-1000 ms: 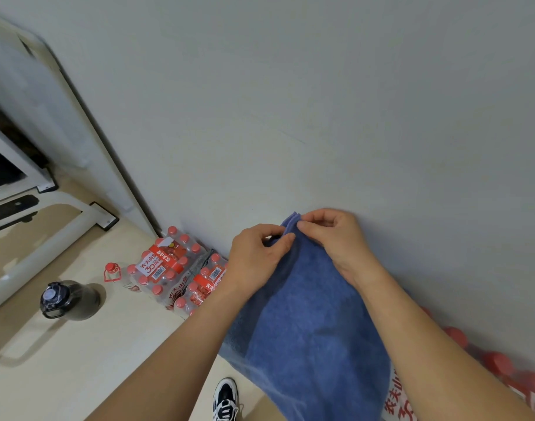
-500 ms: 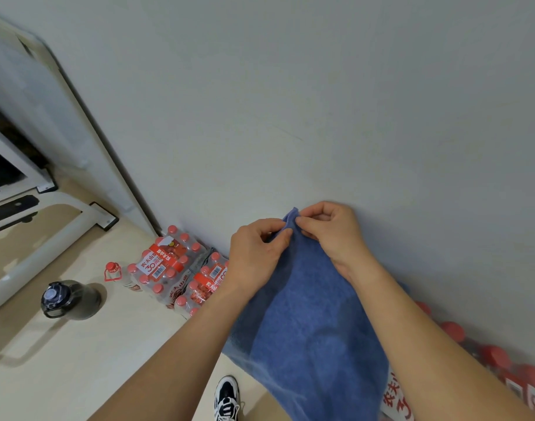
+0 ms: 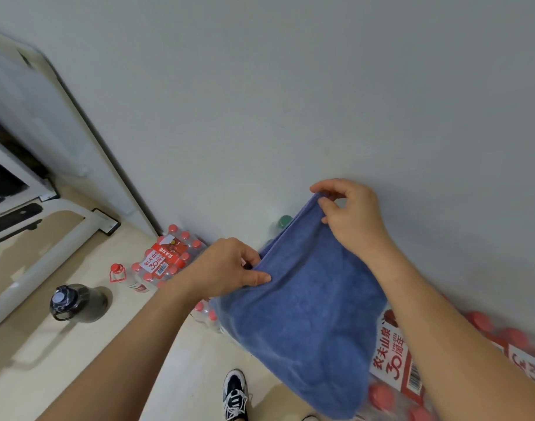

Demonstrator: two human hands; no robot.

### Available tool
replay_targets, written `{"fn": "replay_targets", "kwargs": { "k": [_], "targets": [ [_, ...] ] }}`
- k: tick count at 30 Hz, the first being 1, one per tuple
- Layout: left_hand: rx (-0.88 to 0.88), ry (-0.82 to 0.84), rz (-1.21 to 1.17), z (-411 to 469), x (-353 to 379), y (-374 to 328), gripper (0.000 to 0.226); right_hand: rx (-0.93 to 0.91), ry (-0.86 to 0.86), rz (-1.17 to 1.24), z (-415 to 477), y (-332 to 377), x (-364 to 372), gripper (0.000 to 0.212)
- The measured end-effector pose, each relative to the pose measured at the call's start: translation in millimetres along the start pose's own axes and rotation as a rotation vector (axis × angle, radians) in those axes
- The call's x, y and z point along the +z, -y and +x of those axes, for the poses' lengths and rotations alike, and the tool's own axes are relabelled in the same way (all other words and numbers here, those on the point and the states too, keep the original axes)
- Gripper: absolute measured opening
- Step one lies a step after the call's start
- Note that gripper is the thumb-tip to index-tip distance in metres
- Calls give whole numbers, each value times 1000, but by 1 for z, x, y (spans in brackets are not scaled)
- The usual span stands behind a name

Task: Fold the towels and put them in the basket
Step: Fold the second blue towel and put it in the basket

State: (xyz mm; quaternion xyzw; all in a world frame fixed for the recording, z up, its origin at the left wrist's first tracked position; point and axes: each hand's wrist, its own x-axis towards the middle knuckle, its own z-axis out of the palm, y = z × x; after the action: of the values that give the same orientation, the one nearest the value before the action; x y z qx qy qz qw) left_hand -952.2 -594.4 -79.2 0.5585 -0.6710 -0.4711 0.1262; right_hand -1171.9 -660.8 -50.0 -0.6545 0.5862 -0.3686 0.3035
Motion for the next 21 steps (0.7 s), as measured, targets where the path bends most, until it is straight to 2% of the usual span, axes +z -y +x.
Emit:
{"fn": "replay_targets", "kwargs": {
  "k": [2, 7, 12, 15, 18, 21],
  "targets": [
    [-3, 61, 88, -10, -2, -3, 24, -20, -31, 9, -4, 2, -9, 27],
    [-35, 47, 227, -29, -15, -13, 36, -14, -157, 100, -19, 10, -45, 27],
    [26, -95, 215, -42, -10, -44, 47, -23, -330, 220, -38, 14, -104, 28],
    [71, -187, 122, -54, 6, -68, 43, -65, -413, 239, -59, 9, -141, 22],
    [106, -296, 42, -68, 26, -91, 21, -81, -476, 260, -85, 3, -176, 21],
    [191, -485, -74, -77, 38, -119, 13, -95, -549, 315, -111, 2, -213, 26]
  ]
}}
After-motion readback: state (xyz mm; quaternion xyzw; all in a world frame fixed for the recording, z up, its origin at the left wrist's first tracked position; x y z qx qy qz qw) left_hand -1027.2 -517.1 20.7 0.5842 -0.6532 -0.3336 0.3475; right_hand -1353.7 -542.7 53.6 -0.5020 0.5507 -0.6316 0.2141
